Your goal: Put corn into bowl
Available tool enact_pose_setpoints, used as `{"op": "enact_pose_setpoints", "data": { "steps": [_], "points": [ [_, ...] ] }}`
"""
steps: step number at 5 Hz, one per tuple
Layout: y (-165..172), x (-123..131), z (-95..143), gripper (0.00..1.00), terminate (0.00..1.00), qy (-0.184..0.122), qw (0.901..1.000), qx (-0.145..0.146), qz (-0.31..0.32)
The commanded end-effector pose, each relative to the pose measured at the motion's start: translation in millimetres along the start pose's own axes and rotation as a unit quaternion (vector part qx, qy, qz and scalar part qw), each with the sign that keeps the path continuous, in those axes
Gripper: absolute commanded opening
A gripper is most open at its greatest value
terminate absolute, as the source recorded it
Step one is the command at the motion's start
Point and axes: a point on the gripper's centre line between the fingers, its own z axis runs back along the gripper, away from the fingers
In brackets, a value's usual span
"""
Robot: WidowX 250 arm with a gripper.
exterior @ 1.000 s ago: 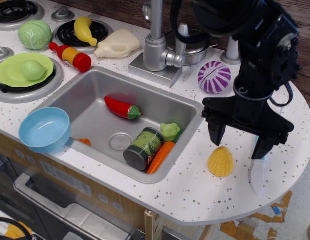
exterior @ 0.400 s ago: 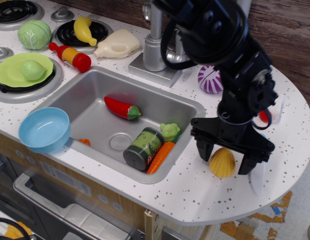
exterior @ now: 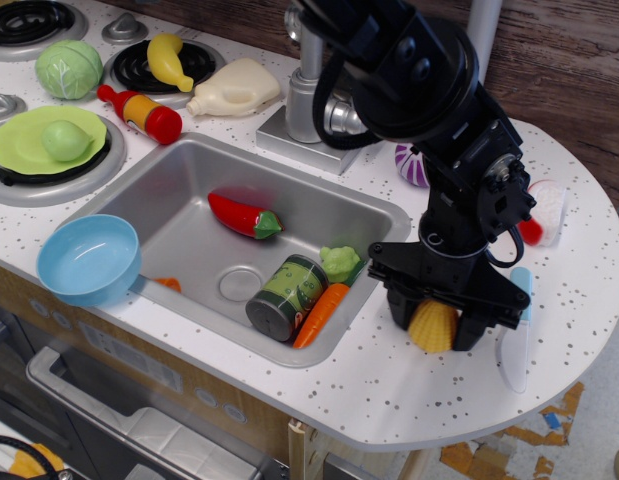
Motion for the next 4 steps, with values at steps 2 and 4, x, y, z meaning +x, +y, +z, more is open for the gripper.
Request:
{"op": "enact_pose_setpoints", "data": {
  "steps": [2,4],
  "points": [
    [83,4,62,0.00,0.00,-0.008,0.9975,0.068,-0.018],
    [184,-20,69,0.00,0.00,-0.030,0.9935,0.096,-0.053]
  ]
}}
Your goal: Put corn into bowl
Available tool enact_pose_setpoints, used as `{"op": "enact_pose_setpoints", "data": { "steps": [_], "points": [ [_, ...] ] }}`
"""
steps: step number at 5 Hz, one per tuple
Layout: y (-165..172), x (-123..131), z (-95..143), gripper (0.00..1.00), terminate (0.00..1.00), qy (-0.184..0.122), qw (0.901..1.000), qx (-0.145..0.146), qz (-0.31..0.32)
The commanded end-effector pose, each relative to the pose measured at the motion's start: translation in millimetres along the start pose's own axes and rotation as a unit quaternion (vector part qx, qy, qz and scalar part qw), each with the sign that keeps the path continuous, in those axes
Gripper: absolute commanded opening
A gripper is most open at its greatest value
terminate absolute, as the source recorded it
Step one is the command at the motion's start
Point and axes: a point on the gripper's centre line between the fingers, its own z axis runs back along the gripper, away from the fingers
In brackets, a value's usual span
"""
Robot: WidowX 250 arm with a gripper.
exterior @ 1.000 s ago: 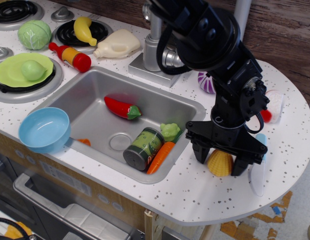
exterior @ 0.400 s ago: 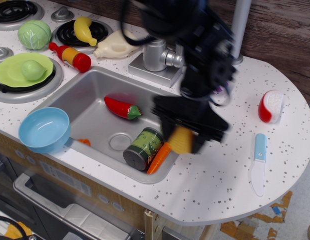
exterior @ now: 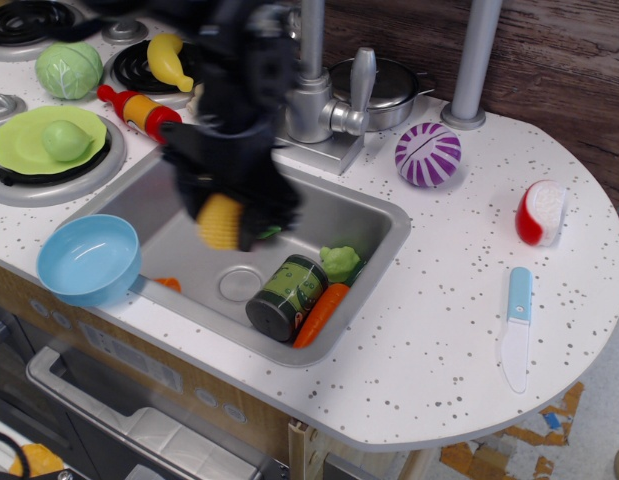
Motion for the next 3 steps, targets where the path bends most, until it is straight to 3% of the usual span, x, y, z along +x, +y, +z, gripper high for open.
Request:
{"op": "enact_pose_setpoints", "data": {
  "steps": [1,3],
  "points": [
    [53,-18,-11,0.00,0.00,-0.034,0.9993,0.011,0.001],
    [85,-27,-30,0.00,0.00,-0.048,0.9988,0.009,-0.006]
  ]
}}
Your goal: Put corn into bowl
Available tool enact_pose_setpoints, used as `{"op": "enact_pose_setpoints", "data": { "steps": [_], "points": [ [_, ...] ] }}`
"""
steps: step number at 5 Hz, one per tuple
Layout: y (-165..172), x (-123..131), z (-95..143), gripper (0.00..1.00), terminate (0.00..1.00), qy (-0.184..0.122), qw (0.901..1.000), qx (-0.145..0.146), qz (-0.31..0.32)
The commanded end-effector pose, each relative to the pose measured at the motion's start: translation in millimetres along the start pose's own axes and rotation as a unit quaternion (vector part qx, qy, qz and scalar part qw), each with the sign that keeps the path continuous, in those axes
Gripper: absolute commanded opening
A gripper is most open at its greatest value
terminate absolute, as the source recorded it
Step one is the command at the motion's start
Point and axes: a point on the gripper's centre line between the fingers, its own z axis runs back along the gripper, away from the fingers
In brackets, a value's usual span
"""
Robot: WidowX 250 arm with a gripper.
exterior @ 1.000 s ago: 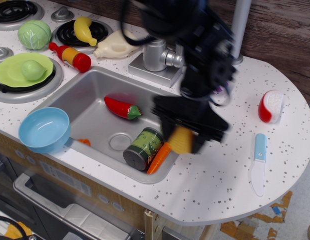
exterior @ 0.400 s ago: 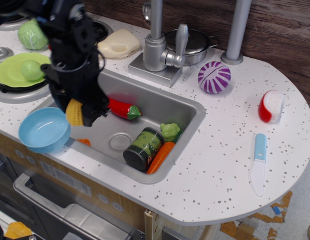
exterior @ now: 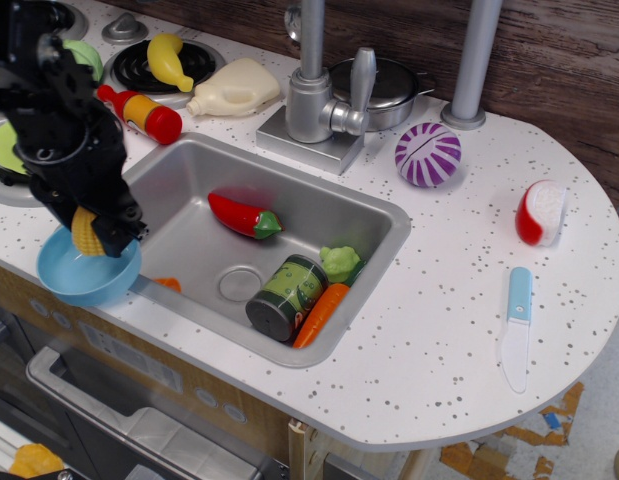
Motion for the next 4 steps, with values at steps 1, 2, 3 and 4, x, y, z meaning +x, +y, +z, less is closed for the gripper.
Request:
{"op": "enact_pose_setpoints", "data": {
  "steps": [1,2,3,4],
  "points": [
    [9.3,2.8,-0.1,0.00,0.00,-0.016,0.9998,0.005,-0.009],
    [6.2,-0.5,-1.6,1.00,0.00,-0.029,0.9995,-0.007,-0.012],
    [6.2,-0.5,-1.6,1.00,0.00,-0.029,0.9995,-0.007,-0.012],
    [6.2,-0.5,-1.6,1.00,1.00,-0.029,0.9995,-0.007,-0.012]
  ]
}}
